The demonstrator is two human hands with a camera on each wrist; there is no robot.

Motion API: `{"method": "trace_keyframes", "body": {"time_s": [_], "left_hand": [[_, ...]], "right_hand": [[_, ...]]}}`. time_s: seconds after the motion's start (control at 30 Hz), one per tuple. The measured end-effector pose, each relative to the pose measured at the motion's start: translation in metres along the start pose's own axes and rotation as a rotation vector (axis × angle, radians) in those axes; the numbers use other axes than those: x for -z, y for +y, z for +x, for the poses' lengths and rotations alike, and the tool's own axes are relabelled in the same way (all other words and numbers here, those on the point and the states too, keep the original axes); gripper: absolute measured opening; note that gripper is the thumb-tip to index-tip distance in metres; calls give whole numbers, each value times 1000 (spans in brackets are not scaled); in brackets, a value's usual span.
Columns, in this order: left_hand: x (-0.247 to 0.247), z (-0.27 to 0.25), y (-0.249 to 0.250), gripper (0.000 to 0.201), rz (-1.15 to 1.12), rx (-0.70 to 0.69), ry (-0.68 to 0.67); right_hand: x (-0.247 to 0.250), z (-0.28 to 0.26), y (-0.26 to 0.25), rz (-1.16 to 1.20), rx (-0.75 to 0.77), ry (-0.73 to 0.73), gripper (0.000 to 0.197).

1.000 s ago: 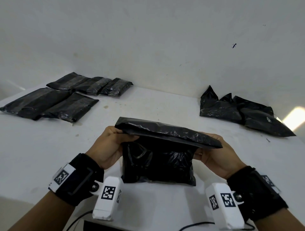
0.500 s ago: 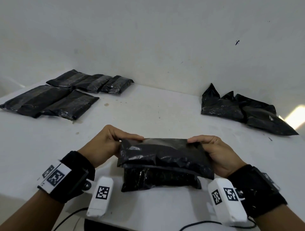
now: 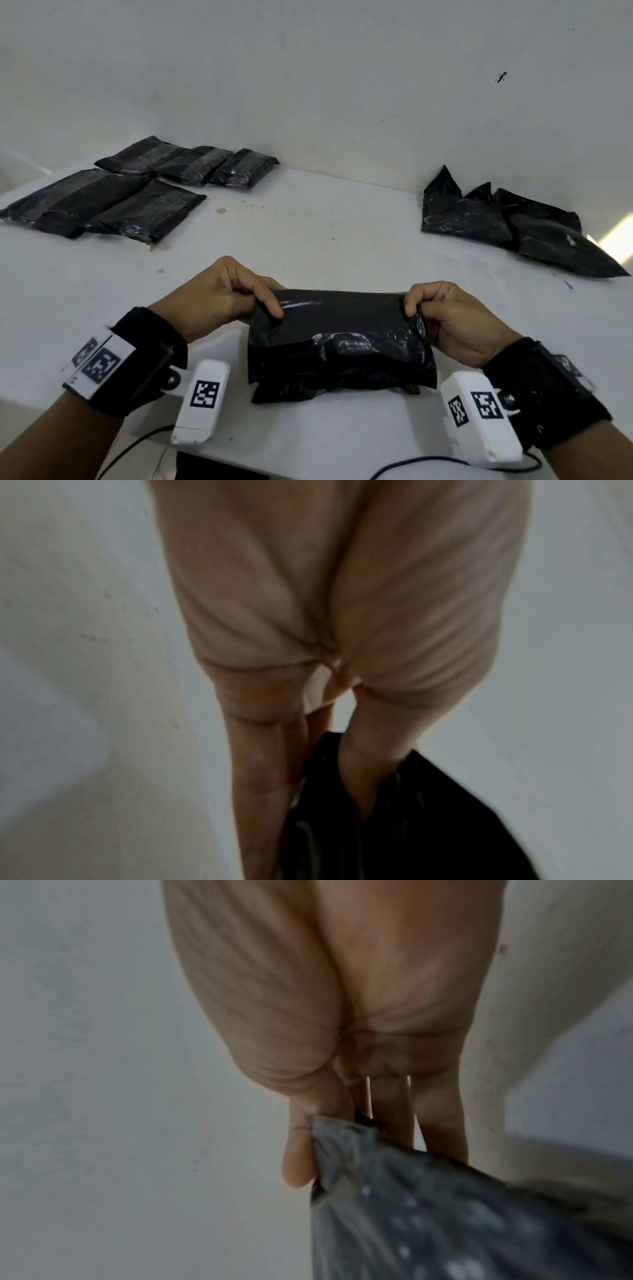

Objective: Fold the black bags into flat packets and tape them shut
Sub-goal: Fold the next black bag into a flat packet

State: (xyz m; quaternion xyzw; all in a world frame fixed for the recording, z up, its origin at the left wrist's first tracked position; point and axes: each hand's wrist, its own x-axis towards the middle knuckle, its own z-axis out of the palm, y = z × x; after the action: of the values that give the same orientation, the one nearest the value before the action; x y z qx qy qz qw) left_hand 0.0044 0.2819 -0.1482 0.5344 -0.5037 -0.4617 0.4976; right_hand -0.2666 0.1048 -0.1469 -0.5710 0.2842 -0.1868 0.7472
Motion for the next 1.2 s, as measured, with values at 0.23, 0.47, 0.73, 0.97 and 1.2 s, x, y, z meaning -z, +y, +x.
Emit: {"method": "trace_keyframes", "body": {"time_s": [0.23, 0.47, 0.73, 0.97, 1.2], "left_hand": [[-5, 0, 4, 37, 81, 6, 14], [-2, 2, -1, 47, 89, 15, 87], [1, -5, 5, 34, 167, 144, 32], [6, -6, -6, 37, 61, 149, 18], [-7, 7, -7, 40, -40, 97, 291]], "right_hand": [[0, -1, -2, -19, -20, -23, 59], [6, -4, -1, -73, -78, 37, 46], [6, -3, 4, -41, -134, 123, 34], [2, -4, 12, -105, -79, 248, 15], [-4, 0, 13, -6, -2, 392, 17]]}}
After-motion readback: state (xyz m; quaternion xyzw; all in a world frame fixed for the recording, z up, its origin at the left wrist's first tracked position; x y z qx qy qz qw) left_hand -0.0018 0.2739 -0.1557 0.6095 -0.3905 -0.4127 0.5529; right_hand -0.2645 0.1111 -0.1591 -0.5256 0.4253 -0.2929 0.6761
